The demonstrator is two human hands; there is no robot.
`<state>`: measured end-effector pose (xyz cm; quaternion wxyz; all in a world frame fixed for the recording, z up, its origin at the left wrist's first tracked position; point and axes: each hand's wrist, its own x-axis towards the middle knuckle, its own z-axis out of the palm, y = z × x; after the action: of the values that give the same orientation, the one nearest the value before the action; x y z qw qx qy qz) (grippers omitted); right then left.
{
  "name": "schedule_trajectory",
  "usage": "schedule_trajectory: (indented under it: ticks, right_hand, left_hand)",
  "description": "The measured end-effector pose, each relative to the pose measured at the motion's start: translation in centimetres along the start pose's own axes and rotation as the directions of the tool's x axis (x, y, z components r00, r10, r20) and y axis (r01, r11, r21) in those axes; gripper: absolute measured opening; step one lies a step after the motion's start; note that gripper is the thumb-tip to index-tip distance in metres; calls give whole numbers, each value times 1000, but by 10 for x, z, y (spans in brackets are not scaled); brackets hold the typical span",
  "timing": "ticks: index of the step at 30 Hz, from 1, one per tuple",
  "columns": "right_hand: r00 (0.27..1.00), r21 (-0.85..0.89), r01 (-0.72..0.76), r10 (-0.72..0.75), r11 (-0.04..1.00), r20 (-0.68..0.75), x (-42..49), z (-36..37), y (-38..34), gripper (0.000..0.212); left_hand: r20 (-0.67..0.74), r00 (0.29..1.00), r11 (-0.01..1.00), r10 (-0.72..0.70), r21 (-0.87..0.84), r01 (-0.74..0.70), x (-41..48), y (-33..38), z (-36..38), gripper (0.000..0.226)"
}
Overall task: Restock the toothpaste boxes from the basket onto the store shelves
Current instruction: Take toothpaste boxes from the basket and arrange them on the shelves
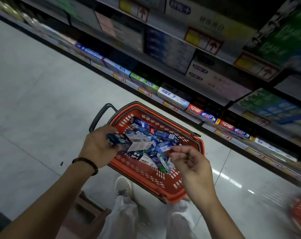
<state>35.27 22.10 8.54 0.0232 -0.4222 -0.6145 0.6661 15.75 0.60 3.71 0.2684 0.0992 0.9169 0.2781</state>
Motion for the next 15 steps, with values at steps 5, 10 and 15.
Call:
schedule_trajectory:
  ticks: [5, 10, 15]
  right_hand:
    - [1000, -12, -11, 11, 1000, -14, -19, -14, -36, 22]
    - [999, -13, -11, 11, 1000, -41, -38, -26, -76, 21]
    - [999, -30, 12, -13, 999, -48, -55, -34, -121, 21]
  left_hand:
    - [-12, 999, 991, 53, -121, -54, -28, 29, -47, 53]
    - [-25, 992, 961, 122, -246, -124, -63, 68, -98, 55]
    - [-46, 977, 928, 207, -306, -211, -88, 116, -145, 51]
